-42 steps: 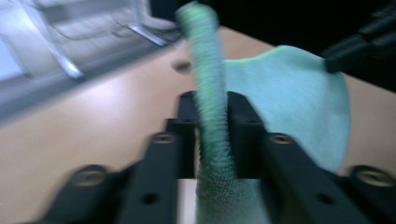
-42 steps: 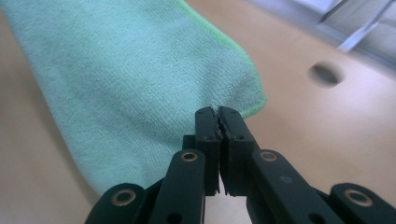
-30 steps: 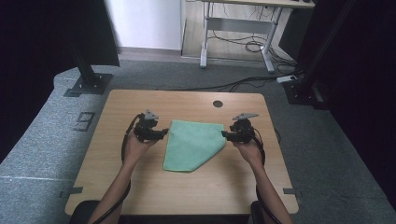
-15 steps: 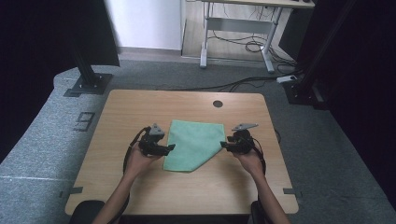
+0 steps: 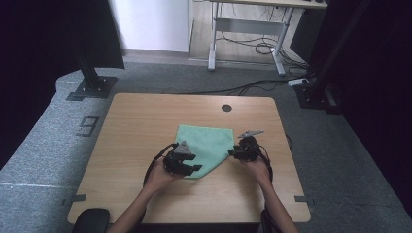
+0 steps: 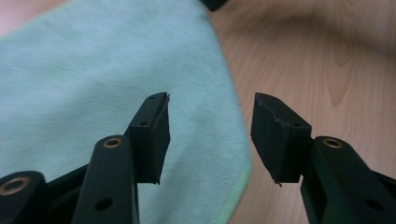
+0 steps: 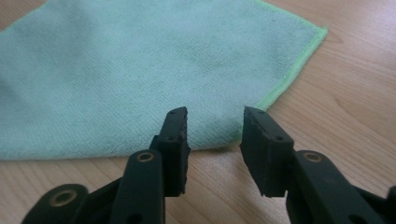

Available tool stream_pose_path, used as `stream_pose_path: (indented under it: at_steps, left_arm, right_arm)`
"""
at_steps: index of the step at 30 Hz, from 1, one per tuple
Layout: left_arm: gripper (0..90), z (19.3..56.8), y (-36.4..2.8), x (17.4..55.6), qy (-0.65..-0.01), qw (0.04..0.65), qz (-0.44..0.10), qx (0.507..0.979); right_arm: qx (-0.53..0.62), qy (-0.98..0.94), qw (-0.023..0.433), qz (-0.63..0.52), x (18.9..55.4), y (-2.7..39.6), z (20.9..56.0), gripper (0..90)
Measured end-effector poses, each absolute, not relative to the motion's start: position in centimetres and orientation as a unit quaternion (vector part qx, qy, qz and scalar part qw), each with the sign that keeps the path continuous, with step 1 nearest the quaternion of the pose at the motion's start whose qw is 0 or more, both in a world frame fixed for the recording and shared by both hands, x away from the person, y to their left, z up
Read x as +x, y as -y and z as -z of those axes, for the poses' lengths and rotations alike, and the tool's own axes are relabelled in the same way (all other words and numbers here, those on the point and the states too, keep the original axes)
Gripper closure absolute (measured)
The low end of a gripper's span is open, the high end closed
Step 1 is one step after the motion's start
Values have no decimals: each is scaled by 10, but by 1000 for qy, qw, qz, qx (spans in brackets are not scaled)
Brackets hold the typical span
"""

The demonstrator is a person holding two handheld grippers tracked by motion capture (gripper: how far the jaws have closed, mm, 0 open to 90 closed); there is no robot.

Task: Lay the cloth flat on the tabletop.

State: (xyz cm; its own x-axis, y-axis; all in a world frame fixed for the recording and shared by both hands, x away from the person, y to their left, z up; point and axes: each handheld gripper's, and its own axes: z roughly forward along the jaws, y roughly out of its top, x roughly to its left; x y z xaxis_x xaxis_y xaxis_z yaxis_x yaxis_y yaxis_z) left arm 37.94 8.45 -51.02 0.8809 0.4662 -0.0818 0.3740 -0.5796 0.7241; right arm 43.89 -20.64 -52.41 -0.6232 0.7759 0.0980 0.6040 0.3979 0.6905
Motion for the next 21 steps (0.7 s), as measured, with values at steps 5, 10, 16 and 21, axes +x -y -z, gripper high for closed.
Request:
stream_pose_path:
  at_steps: [5, 10, 16, 21]
  left_arm:
    - [513, 526, -76, 374, -221, 375, -40, 899]
    - [560, 536, -68, 368, -203, 348, -48, 914]
    - [808, 535, -66, 366, -200, 337, -67, 918]
    - [851, 530, -70, 364, -194, 349, -56, 915]
  right_arm:
    - [417, -835, 118, -340, 443, 203, 534, 554]
    - [414, -837, 112, -340, 440, 201, 538, 658]
    - [400, -847, 114, -331, 435, 194, 536, 807]
    - [389, -852, 117, -331, 426, 194, 528, 809]
